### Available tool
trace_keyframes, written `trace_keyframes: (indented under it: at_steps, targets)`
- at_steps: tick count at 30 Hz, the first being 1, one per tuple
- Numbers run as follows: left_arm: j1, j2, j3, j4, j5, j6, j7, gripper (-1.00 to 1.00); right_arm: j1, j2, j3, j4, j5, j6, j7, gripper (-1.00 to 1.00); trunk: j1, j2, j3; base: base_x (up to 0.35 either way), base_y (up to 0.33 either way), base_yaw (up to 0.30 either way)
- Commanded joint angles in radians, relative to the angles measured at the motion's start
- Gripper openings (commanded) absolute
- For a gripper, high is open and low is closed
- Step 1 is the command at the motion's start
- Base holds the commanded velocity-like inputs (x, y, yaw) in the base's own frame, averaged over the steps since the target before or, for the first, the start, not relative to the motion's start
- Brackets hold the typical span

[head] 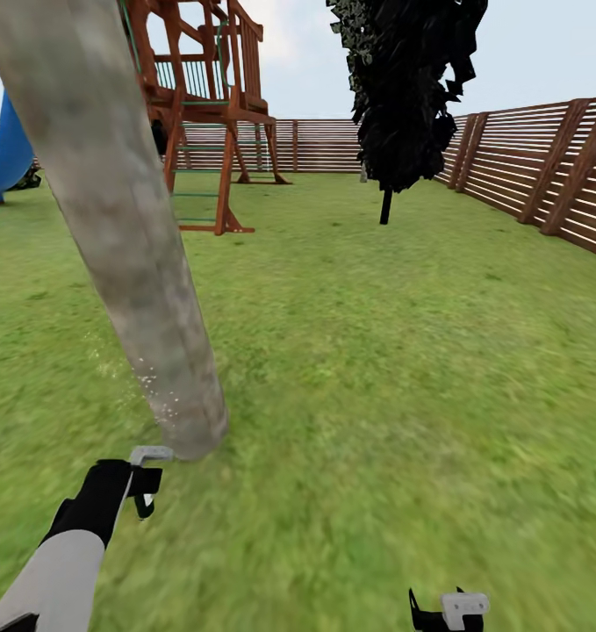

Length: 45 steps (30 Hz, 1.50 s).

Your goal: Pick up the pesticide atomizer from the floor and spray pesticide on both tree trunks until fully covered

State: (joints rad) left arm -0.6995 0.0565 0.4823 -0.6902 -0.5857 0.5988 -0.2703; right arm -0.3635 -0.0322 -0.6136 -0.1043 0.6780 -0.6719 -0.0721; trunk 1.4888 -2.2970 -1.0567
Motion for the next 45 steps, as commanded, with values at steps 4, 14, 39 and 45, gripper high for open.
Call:
trace_keyframes:
  at_steps: [4,14,39,45]
  targets:
    - [0.039,0.015,0.062,0.1,0.015,-0.129,0.077,-1.0,0.0,0.0,0.0,-0.001,-0.001,0.0,0.0,1.0,0.0,0.0,0.0,0.216,-0.093,0.008]
    - [0.046,0.005,0.07,0.107,0.06,-0.136,0.097,-1.0,0.0,0.0,0.0,0.0,-0.001,0.0,0.0,1.0,0.0,0.0,0.0,0.083,-0.178,0.165]
    - [0.046,0.006,0.089,0.107,0.061,-0.136,0.099,-1.0,0.0,0.0,0.0,0.0,-0.001,0.0,0.0,1.0,0.0,0.0,0.0,0.092,-0.265,0.08]
    - [0.046,0.006,0.088,0.107,0.061,-0.136,0.099,-1.0,0.0,0.0,0.0,0.0,0.0,0.0,0.0,1.0,0.0,0.0,0.0,0.089,-0.268,0.261]
